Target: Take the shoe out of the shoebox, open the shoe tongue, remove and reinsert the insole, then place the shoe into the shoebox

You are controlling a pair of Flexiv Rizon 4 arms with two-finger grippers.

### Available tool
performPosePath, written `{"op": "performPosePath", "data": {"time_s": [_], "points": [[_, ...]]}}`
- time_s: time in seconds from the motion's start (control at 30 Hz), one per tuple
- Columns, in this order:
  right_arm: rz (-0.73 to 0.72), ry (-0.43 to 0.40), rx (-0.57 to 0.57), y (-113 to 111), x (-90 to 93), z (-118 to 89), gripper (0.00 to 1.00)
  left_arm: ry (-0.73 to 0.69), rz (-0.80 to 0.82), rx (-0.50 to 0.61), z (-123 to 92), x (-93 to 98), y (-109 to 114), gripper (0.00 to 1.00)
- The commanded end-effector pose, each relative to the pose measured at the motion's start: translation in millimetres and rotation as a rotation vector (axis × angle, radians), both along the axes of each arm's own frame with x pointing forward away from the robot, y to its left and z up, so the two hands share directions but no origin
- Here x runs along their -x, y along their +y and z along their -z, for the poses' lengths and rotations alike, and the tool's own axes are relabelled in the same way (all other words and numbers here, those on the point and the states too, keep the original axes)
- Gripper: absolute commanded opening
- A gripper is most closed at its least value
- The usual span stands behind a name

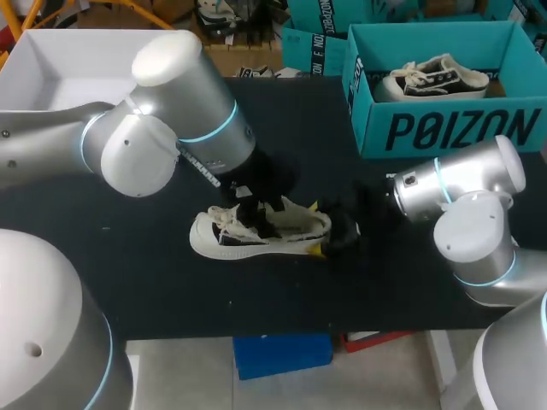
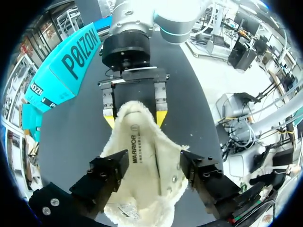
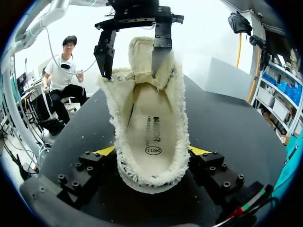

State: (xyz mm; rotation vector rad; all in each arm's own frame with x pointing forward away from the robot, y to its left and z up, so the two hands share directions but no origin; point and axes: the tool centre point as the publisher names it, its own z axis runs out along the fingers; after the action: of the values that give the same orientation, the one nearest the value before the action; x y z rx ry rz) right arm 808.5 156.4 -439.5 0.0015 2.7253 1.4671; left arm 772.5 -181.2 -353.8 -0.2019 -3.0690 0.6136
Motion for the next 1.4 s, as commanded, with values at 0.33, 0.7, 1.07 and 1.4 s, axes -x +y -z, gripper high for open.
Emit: {"op": "performPosePath", "data": {"time_s": [0.33, 0.7, 1.07, 1.4], "points": [[0.001, 0.001, 0.001, 1, -1.1, 4, 0.00, 0.265, 0.099, -0.093, -40, -18.3, -10, 0.00], [0.001, 0.001, 0.001, 1, -1.1, 4, 0.00, 0.335, 0.115, -0.224, -30, 1.0, -4, 0.00], [0.001, 0.001, 0.001, 1, -1.1, 4, 0.00, 0.353, 0.081, -0.249, -22, 7.2, -1, 0.00], [0.001, 0.001, 0.001, 1, -1.1, 4, 0.00, 0.357, 0.081, -0.252, -9, 9.5, 2, 0.00]]}}
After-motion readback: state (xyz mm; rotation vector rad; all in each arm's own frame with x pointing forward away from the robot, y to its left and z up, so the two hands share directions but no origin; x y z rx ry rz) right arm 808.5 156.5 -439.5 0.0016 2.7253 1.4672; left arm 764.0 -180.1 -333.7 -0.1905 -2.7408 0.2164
